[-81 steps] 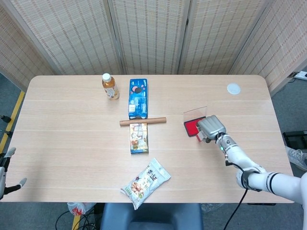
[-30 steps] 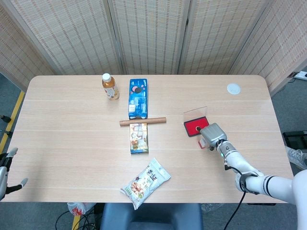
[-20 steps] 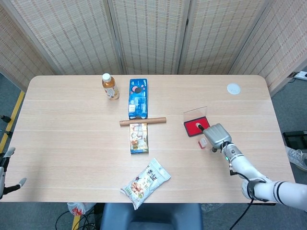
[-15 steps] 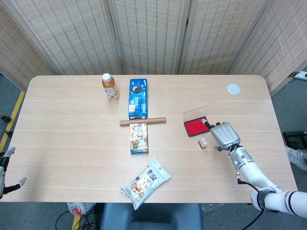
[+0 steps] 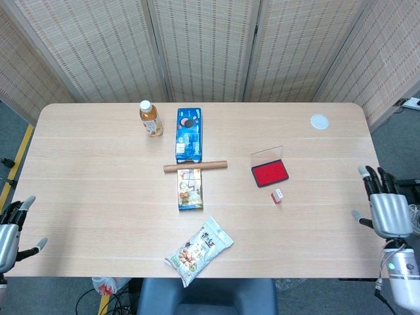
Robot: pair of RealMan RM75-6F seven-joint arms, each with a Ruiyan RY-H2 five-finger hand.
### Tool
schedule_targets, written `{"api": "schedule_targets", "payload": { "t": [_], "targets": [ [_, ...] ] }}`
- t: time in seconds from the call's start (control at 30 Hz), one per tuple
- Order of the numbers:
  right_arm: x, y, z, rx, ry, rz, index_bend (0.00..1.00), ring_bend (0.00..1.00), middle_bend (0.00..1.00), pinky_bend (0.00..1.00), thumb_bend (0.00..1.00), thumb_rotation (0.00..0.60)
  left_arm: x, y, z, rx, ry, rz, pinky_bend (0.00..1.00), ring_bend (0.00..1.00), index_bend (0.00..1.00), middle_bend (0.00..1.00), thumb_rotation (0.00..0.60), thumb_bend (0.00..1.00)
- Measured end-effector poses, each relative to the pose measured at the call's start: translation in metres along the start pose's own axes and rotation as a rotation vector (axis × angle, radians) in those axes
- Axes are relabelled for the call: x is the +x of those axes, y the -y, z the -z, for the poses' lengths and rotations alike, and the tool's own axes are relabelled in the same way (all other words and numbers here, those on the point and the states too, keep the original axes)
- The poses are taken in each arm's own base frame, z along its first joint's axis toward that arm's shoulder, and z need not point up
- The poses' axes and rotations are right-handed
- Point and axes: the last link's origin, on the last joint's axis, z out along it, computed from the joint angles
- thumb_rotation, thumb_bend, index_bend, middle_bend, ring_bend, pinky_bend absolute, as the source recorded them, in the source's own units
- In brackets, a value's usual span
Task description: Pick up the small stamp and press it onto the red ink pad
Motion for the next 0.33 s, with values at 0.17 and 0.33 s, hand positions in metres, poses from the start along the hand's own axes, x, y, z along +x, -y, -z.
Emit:
{"api": "schedule_targets", "payload": {
  "t": [0.17, 0.33],
  "targets": [
    [0.001, -0.006, 0.013, -0.004, -0.025, 0.002, 0.0, 0.03, 0.05, 0.06, 0.14, 0.6, -0.001, -0.007, 0.001, -0.031, -0.001, -0.004, 0.31, 0.14, 0.09, 0.2, 0.6, 0.23],
    [0.005, -0.006, 0.026, -0.006, -0.03, -0.026, 0.0, 0.03, 0.05, 0.06, 0.14, 0.6, -0.002, -0.011, 0.005, -0.041, -0.002, -0.006, 0.31, 0.14, 0.09, 0.2, 0.6, 0.23]
  ]
}}
